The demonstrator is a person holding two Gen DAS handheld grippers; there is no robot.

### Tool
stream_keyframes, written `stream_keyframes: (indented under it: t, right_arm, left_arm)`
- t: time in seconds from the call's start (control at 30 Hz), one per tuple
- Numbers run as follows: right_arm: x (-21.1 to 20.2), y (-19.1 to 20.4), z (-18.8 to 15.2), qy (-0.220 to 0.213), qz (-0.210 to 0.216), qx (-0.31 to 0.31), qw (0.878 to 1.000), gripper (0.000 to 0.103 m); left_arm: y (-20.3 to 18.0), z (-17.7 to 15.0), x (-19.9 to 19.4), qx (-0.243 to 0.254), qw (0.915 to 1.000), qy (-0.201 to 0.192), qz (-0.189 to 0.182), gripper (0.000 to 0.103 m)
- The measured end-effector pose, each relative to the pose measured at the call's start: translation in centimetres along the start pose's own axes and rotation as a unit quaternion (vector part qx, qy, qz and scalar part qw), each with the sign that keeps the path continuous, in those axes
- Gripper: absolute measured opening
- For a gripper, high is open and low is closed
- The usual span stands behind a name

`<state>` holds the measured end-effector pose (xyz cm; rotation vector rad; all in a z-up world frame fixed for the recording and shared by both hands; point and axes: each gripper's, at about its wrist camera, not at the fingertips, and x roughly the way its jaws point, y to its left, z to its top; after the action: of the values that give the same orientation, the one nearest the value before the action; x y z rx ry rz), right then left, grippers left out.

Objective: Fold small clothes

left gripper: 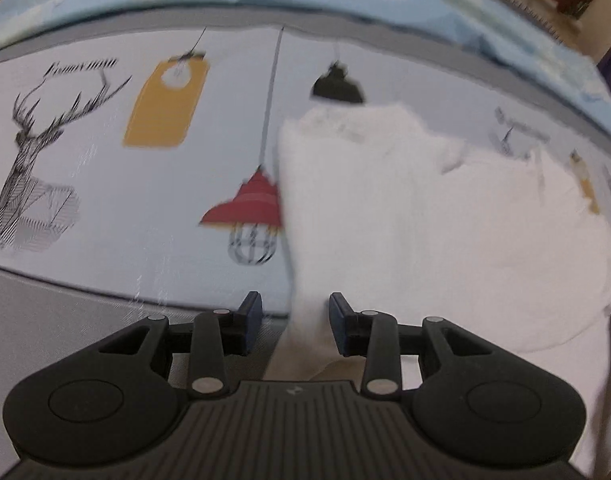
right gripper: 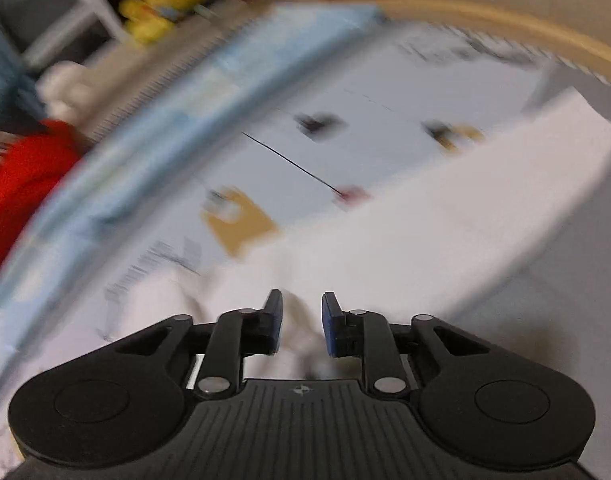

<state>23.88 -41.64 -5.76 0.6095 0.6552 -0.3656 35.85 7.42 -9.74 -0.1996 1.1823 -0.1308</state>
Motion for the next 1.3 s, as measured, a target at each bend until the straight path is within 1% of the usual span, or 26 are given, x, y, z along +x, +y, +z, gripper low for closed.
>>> stream_keyframes:
  t: [0.07, 0.1, 0.2, 0.27, 0.37, 0.47, 0.57, 0.6, 0.63, 0.67, 0.73, 0.77, 0.8, 0.83, 0.87, 0.9, 0.93, 0.97, 1.03, 1.07, 1.13, 1.17, 1.2, 1.23, 1.27, 1.3]
  right_arm:
    - [0.3, 0.8, -0.3, 0.01, 0.037, -0.011, 0.999, 0.028]
    - [0.6, 1.2, -0.5, 0.02, 0.032, -0.016, 0.999, 0.028]
    - [1.5, 0.7, -1.0, 0.044, -0.029, -0.008, 0.999, 0.028]
    - [2.0, -0.3, -0.9, 0.054, -0.052, 0.006, 0.997, 0.028]
    - [2.5, -0.4, -0.8, 0.064, -0.043, -0.002, 0.997, 0.028]
    - [3.8, -0.2, -0.8, 0.089, -0.012, -0.018, 0.996, 0.028]
    - [5.2, 0.2, -0.6, 0.094, -0.013, -0.032, 0.995, 0.037]
    - [5.4, 0.3, -0.6, 0.096, -0.01, -0.036, 0.995, 0.038]
    - [5.6, 0.5, -0.6, 0.101, -0.003, -0.041, 0.994, 0.032]
    - [5.5, 0.7, -0.4, 0.098, 0.009, -0.045, 0.994, 0.01]
    - [4.7, 1.3, 0.2, 0.074, 0.022, -0.046, 0.996, 0.008]
    - [3.8, 1.7, 0.6, 0.049, 0.043, -0.047, 0.997, 0.007]
    - [2.9, 2.2, 0.9, 0.022, 0.065, -0.06, 0.996, 0.007]
    - [2.4, 2.8, 1.0, 0.008, 0.068, -0.08, 0.994, 0.008]
    - [2.4, 3.2, 1.1, 0.001, 0.056, -0.101, 0.993, 0.009]
    - [2.7, 3.3, 1.1, 0.006, 0.028, -0.112, 0.993, 0.012]
    - [3.1, 3.0, 1.1, 0.012, 0.001, -0.107, 0.994, 0.023]
    - [3.3, 2.4, 1.0, 0.015, -0.031, -0.095, 0.995, 0.03]
    - [2.8, 2.1, 0.9, -0.002, -0.06, -0.092, 0.994, 0.03]
    - [2.2, 2.1, 0.9, -0.018, -0.055, -0.092, 0.994, 0.03]
    - [1.3, 2.7, 0.8, -0.034, -0.013, -0.102, 0.994, 0.03]
    - [1.5, 2.9, 0.6, -0.024, 0.007, -0.107, 0.994, 0.03]
    - [2.0, 3.0, 0.4, 0.003, 0.03, -0.105, 0.994, 0.03]
    - [3.0, 2.7, 0.1, 0.045, 0.048, -0.102, 0.993, 0.03]
    - [4.4, 2.6, -0.5, 0.1, 0.05, -0.105, 0.988, 0.03]
    - [6.2, 2.2, -1.5, 0.156, 0.007, -0.117, 0.981, 0.03]
  left_arm:
    - [-0.4, 0.1, -0.3, -0.001, 0.9998, -0.011, -0.017, 0.041]
    - [-0.7, 0.2, -0.3, 0.001, 0.9997, -0.01, -0.023, 0.041]
    - [-1.1, 0.0, 0.0, 0.008, 0.9997, -0.005, -0.021, 0.041]
    - [-1.1, -0.1, 0.0, 0.006, 0.9997, -0.005, -0.021, 0.041]
    - [-0.8, 0.1, -0.1, 0.001, 0.9998, -0.007, -0.021, 0.041]
    - [-0.8, 0.1, -0.2, -0.001, 0.9997, -0.008, -0.022, 0.041]
    - [-0.8, 0.0, -0.2, 0.001, 0.9997, -0.008, -0.022, 0.041]
    - [-0.8, 0.0, -0.2, 0.001, 0.9997, -0.008, -0.022, 0.041]
    - [-0.8, 0.1, -0.2, 0.001, 0.9997, -0.008, -0.022, 0.041]
    - [-0.8, 0.1, -0.3, -0.001, 0.9997, -0.009, -0.022, 0.041]
    - [-0.8, 0.2, -0.4, -0.003, 0.9997, -0.011, -0.023, 0.041]
    - [-0.7, 0.2, -0.4, -0.003, 0.9996, -0.012, -0.024, 0.041]
    - [-0.7, 0.3, -0.5, -0.003, 0.9996, -0.014, -0.026, 0.041]
    - [-0.8, 0.3, -0.6, -0.003, 0.9995, -0.015, -0.027, 0.041]
    - [-0.8, 0.3, -0.7, -0.002, 0.9995, -0.015, -0.028, 0.041]
    - [-0.8, 0.3, -0.7, -0.002, 0.9995, -0.015, -0.028, 0.041]
    - [-0.9, 0.3, -0.7, -0.001, 0.9995, -0.015, -0.028, 0.041]
    - [-0.9, 0.3, -0.7, 0.0, 0.9995, -0.014, -0.028, 0.041]
    - [-1.0, 0.3, -0.7, 0.001, 0.9995, -0.013, -0.028, 0.041]
    - [-1.1, 0.2, -0.7, 0.002, 0.9995, -0.013, -0.028, 0.041]
    - [-1.2, 0.3, -0.6, 0.003, 0.9995, -0.013, -0.029, 0.041]
    - [-1.2, 0.3, -0.6, 0.003, 0.9995, -0.013, -0.029, 0.041]
    - [-1.3, 0.3, -0.5, 0.003, 0.9995, -0.013, -0.03, 0.041]
    - [-1.4, 0.2, -0.4, 0.003, 0.9995, -0.012, -0.03, 0.041]
    - [-1.4, 0.2, -0.2, 0.003, 0.9995, -0.01, -0.031, 0.041]
    - [-1.5, 0.1, 0.0, 0.005, 0.9995, -0.007, -0.03, 0.041]
